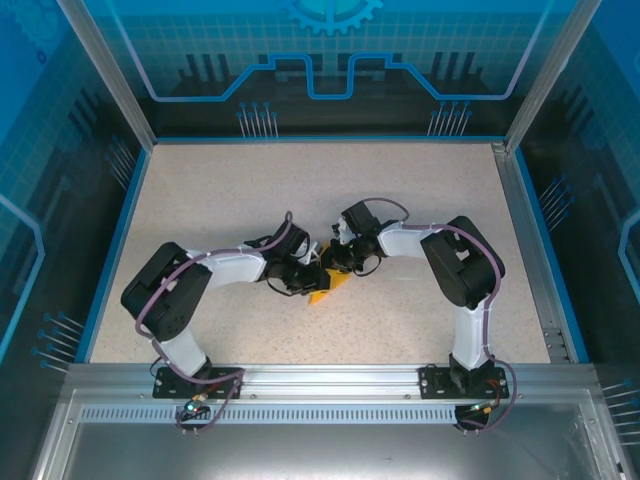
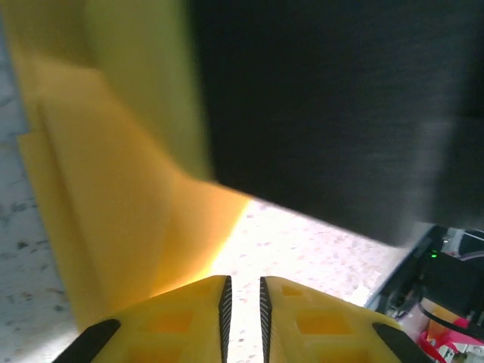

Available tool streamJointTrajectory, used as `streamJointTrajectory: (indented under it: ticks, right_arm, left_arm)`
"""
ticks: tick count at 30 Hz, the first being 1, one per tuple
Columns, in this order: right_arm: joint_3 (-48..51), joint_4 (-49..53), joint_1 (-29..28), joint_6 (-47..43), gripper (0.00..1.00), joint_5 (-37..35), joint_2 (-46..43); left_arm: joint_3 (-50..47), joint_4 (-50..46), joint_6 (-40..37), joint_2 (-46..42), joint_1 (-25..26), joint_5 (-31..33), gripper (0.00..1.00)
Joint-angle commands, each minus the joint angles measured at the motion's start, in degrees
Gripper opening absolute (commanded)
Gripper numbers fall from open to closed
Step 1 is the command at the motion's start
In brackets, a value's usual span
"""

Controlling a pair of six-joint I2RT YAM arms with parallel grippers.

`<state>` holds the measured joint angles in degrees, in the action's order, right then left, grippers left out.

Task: Fold a paper plane with a square sheet of paper (pick it up from the middle)
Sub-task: Fourth fold the wing at the center of the table.

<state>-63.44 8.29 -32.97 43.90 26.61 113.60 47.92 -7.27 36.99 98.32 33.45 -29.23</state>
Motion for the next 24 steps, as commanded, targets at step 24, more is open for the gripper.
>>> streamJointTrajectory:
  ticks: [24]
  right_arm:
    - [3.82,3.65,-0.35,-0.08,0.17,-5.34,4.79]
  left_arm:
    - [-11.73,-1.15,0.62,-11.73,0.07,4.77,0.18]
